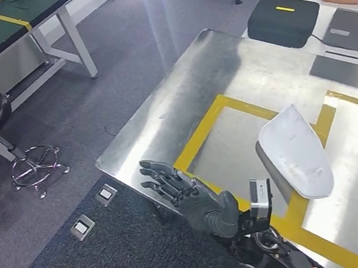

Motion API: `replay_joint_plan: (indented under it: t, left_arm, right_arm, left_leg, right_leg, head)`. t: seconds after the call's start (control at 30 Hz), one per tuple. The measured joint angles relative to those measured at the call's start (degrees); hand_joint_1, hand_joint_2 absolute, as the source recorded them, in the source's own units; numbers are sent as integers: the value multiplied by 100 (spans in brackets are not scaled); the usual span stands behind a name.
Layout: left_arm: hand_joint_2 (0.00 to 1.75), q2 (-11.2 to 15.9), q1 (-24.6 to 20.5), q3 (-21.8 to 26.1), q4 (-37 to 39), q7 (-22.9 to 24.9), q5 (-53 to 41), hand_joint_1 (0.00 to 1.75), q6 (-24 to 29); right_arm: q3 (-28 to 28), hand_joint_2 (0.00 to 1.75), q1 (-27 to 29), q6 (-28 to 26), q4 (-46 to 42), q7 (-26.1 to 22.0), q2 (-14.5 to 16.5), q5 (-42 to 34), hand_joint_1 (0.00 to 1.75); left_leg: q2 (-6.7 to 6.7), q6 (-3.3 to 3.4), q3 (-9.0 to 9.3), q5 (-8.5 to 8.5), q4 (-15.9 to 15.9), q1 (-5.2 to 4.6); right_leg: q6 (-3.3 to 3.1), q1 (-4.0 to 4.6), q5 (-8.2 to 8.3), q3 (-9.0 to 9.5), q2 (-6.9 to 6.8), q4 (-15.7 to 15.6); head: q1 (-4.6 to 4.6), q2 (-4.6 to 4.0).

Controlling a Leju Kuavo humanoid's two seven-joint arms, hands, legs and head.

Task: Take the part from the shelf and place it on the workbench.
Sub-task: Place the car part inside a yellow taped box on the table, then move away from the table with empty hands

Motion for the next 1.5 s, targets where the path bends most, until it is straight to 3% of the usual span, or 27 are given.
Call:
replay_joint_plan:
  t: [0.07, 0.13, 0.17, 0.23, 0.33, 0.4, 0.43, 0.5, 0.57, 0.63, 0.7, 0.73, 0.8, 0.87, 0.9, 0.93, 1.0, 1.07, 1.13, 1.17, 1.2, 1.23, 1.3, 1.37, 1.43, 1.47, 1.5]
  left_arm:
    - [0, 5, -11, 0, 0, 0, -1, 0, 0]
    - [0, 11, -15, 0, 0, 0, -2, 0, 0]
    - [0, 11, -5, 0, 0, 0, -1, 0, 0]
    - [0, 5, 19, 0, 0, -1, 1, 0, 1]
    - [0, -5, -10, 0, 0, 0, 9, 0, 8]
    - [0, -15, -15, 0, 0, -1, 18, 0, 20]
    - [0, -20, -8, 0, 0, -1, 21, 0, 27]
    - [0, -22, 5, 0, 0, -1, 29, 0, 42]
    - [0, -21, 0, 0, 0, -1, 39, 0, 49]
    - [0, -25, -14, 0, 0, 0, 51, 0, 50]
    - [0, -30, -15, 0, 0, -1, 60, 0, 51]
    - [0, -32, -11, 0, 0, -1, 67, 0, 52]
    - [0, -33, -12, 1, 0, -1, 79, 0, 55]
    - [0, -33, -21, 2, 0, 0, 91, 0, 57]
    - [0, -34, -26, 2, 0, 0, 95, 0, 57]
    - [0, -34, -26, 2, 0, 0, 97, 0, 57]
    - [0, -39, -22, 2, 0, 0, 99, 0, 57]
    - [0, -49, -23, 2, 0, 0, 99, 0, 57]
    - [0, -53, -32, 2, 0, 0, 101, 0, 57]
    - [0, -52, -28, 2, 0, 0, 103, 0, 57]
    - [0, -45, -11, 2, 1, 0, 105, 0, 60]
    - [0, -48, 9, 2, 1, 0, 106, 0, 61]
    - [0, -50, 15, 2, 1, 0, 111, 0, 62]
    - [0, -57, -16, 2, 0, 0, 114, 0, 61]
    - [0, -64, -19, 2, 0, 0, 114, 0, 61]
    - [0, -68, -11, 2, 0, 0, 114, 0, 61]
    - [0, -69, -4, 2, 0, 0, 114, 0, 61]
  right_arm:
    - [88, 0, -18, 3, -1, -7, 3, -1, 0]
    - [151, 0, -29, 3, -2, -13, 5, -3, 0]
    - [178, 0, -38, 3, -2, -16, 8, -6, 0]
    - [236, 0, -71, 2, -2, -28, 27, -15, 0]
    - [310, 0, -94, -7, 0, -60, 52, -28, 0]
    - [351, 0, -93, -10, 5, -68, 53, -36, 0]
    - [375, 0, -94, -5, 8, -71, 54, -38, 0]
    - [422, 0, -100, 9, 14, -73, 60, -39, 0]
    - [453, 0, -123, 19, 22, -80, 72, -38, 0]
    - [481, 0, -159, 31, 35, -91, 86, -35, 0]
    - [510, 0, -182, 39, 48, -98, 96, -32, 0]
    - [525, 0, -190, 43, 54, -103, 99, -32, 0]
    - [551, 0, -224, 57, 67, -114, 105, -32, 0]
    - [565, 0, -250, 77, 95, -128, 108, -35, 0]
    - [574, 0, -253, 86, 114, -133, 108, -37, 0]
    - [581, 0, -254, 92, 132, -134, 108, -38, 0]
    - [596, 0, -260, 97, 155, -136, 108, -43, 0]
    - [608, 0, -278, 97, 169, -135, 108, -49, 0]
    - [618, 0, -298, 97, 186, -135, 109, -53, 0]
    - [623, 0, -303, 97, 194, -136, 111, -54, 0]
    - [628, 0, -310, 97, 198, -137, 118, -54, 0]
    - [636, 0, -320, 99, 203, -139, 127, -57, 0]
    - [651, 0, -351, 108, 210, -155, 152, -70, 0]
    - [662, 0, -364, 115, 233, -169, 162, -80, 0]
    - [675, 0, -361, 118, 267, -173, 162, -80, 0]
    - [683, 0, -361, 119, 282, -175, 162, -80, 0]
    - [690, 0, -366, 121, 293, -178, 163, -80, 0]
  left_leg:
    - [-124, -88, -33, -27, 67, 14]
    - [-242, -183, -99, -9, 94, 36]
    - [-311, -229, -120, 9, 88, 54]
    - [-176, -290, -182, -47, 196, 68]
    - [301, -322, -687, -492, 1165, 40]
    - [372, -326, -1066, -685, 1832, 39]
    - [383, -320, -1105, -626, 1869, 39]
    - [473, -288, -807, -239, 1256, 30]
    - [722, -226, -421, 61, 483, -16]
    - [851, -150, -300, 85, 205, -75]
    - [744, -95, -295, 51, 188, -91]
    - [674, -75, -277, 40, 179, -78]
    - [543, -31, -229, 26, 163, -48]
    - [409, 9, -204, 12, 164, -48]
    - [331, 23, -197, 7, 166, -51]
    - [242, 28, -186, 2, 168, -52]
    - [55, 24, -144, -15, 172, -48]
    - [-116, -4, -122, -37, 183, -44]
    - [-266, -60, -181, -27, 200, -28]
    - [-338, -99, -219, -8, 199, -15]
    - [-409, -142, -246, 13, 188, 0]
    - [-380, -178, -261, 9, 200, 5]
    - [-77, -237, -402, -157, 476, -16]
    - [281, -287, -784, -507, 1212, -26]
    - [379, -326, -1125, -687, 1827, -8]
    - [396, -337, -1139, -620, 1830, 3]
    - [422, -343, -1014, -455, 1578, 13]
  right_leg:
    - [23, -42, 243, 354, 266, -705]
    - [-21, -23, 226, 451, 366, -858]
    - [-64, -10, 232, 464, 304, -863]
    - [-155, 7, 255, 498, 154, -908]
    - [-264, 46, 255, 529, -110, -958]
    - [-298, 83, 232, 535, -292, -958]
    - [-308, 95, 216, 546, -375, -958]
    - [-308, 108, 174, 594, -518, -958]
    - [-278, 132, 122, 640, -628, -954]
    - [-226, 165, 71, 671, -729, -954]
    - [-176, 179, 12, 715, -840, -960]
    - [-147, 171, -46, 718, -785, -918]
    - [-93, 151, -291, 546, -494, -503]
    - [-71, 141, -638, 115, -218, 341]
    - [-73, 139, -733, -102, -176, 714]
    - [-79, 137, -711, -236, -159, 893]
    - [-102, 127, -320, -177, -112, 546]
    - [-135, 101, 148, 103, 163, -259]
    - [-166, 78, 288, 282, 423, -716]
    - [-187, 79, 271, 308, 443, -758]
    - [-217, 82, 272, 336, 379, -801]
    - [-253, 84, 292, 357, 301, -836]
    - [-318, 72, 330, 414, 128, -928]
    - [-350, 88, 332, 436, -64, -958]
    - [-362, 102, 310, 440, -258, -958]
    - [-360, 105, 297, 445, -343, -958]
    - [-353, 105, 282, 456, -420, -958]
  head:
    - [21, 0]
    - [12, 0]
    - [-3, 0]
    - [-50, 0]
    - [-193, 0]
    - [-237, 0]
    - [-250, 0]
    - [-279, 0]
    - [-308, 0]
    - [-312, 0]
    - [-287, 0]
    - [-268, 0]
    - [-219, 0]
    - [-161, 0]
    - [-132, 0]
    - [-116, 0]
    - [-76, 0]
    - [-32, 0]
    - [-20, 0]
    - [-24, 0]
    - [-20, 0]
    - [-25, 0]
    - [-90, 0]
    - [-181, 0]
    - [-217, 0]
    - [-231, 0]
    - [-249, 0]
